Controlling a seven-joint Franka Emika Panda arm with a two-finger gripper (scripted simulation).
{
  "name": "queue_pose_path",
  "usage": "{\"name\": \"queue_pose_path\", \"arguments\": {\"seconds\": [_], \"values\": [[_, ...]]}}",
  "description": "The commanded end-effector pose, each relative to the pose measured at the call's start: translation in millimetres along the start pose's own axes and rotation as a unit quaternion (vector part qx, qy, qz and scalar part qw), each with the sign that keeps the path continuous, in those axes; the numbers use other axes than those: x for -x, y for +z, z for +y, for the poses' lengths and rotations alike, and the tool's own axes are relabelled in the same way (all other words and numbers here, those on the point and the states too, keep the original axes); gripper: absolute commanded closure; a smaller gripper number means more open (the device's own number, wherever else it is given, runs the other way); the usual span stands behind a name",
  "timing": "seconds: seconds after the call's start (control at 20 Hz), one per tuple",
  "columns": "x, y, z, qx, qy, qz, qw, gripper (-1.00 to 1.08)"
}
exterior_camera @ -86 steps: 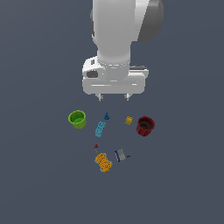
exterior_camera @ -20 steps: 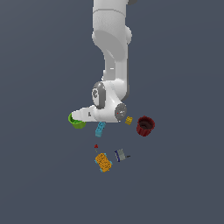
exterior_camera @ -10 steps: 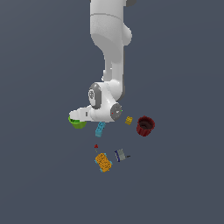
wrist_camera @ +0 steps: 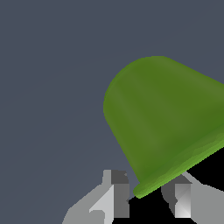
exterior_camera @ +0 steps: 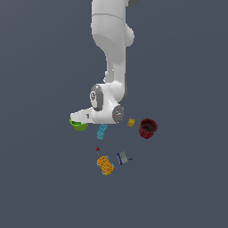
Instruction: Pick up a designated object from a clutter of objects.
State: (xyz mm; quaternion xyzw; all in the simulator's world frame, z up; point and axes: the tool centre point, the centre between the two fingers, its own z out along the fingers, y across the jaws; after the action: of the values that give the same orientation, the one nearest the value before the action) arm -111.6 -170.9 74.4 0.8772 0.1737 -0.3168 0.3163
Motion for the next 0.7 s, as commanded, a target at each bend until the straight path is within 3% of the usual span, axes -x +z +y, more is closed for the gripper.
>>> {"name": "queue_pose_path", "arguments": {"seconds": [0.0, 0.3, 0.5, 0.65], "values": [[-1.2, -2.4, -0.6, 0.0, 0.001, 0.003, 1.0, 1.08], [-15.3, -41.2, -1.8, -0.009, 0.022, 0.049, 0.9985, 1.08], [-28.0, -92.5, -1.4, -0.02, 0.049, 0.109, 0.9927, 1.08], [-34.1, -142.1, 0.6, -0.031, 0.074, 0.165, 0.9831, 1.08]]}}
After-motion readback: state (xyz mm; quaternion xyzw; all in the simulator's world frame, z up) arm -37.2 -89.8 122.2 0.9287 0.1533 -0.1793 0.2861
